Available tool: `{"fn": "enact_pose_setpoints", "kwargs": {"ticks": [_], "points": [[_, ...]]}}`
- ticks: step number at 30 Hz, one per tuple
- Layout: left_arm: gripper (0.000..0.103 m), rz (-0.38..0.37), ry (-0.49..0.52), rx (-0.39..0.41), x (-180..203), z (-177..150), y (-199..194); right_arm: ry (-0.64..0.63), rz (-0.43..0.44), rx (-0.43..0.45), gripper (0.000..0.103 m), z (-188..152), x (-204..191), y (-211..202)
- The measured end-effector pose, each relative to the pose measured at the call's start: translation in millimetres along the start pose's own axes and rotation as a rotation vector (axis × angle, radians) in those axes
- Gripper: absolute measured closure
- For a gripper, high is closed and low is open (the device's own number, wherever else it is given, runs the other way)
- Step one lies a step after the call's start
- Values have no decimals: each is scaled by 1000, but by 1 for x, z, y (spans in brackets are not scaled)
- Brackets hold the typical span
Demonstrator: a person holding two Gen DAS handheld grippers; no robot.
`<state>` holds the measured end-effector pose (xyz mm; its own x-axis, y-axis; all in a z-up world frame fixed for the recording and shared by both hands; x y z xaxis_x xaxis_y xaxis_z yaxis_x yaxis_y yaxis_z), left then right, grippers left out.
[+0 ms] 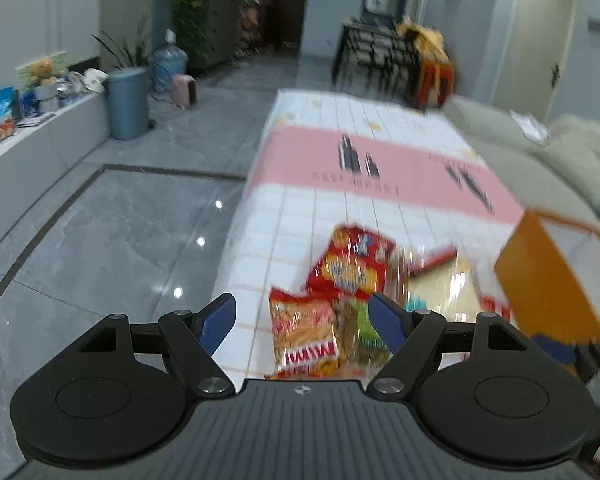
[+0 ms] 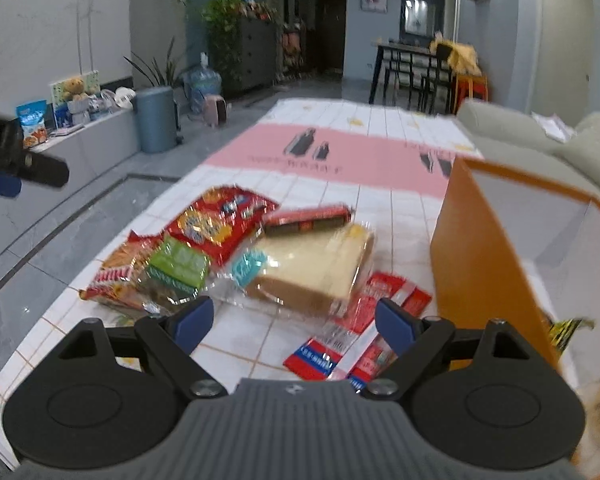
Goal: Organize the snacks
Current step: 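Move both grippers back over the snack pile beside the box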
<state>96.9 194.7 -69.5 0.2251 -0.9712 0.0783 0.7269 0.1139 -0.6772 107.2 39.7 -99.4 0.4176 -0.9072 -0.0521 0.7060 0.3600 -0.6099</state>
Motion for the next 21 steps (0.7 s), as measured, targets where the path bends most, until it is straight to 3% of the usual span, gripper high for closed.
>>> {"fn": "enact_pose_setpoints", "kwargs": {"ticks": [8,12,17,21], "points": [[14,-63,76,-118,10,-20,31,-9,9,-62,17,-13,-4,15],[14,-87,93,-130,19,-24,41,11,13,-84,17,-16,-3,18],[25,-200,17,-140,29,-20,54,37,26,-97,17,-16,1,20],[32,-209,1,-184,41,-18,74,53,14,-128,17,-20,8,26]]}}
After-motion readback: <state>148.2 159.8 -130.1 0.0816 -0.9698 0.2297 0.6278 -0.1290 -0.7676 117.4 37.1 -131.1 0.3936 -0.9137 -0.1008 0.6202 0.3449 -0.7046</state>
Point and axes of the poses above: each gripper's, at about its wrist camera, not at the fingertips, and y roughly the way its jaws point, x to its right, z to its top, the point moved 5 cm from there along y, roughly the way its jaws point, and after that the axes turned 1 degree about z, right-handed, at the moved point
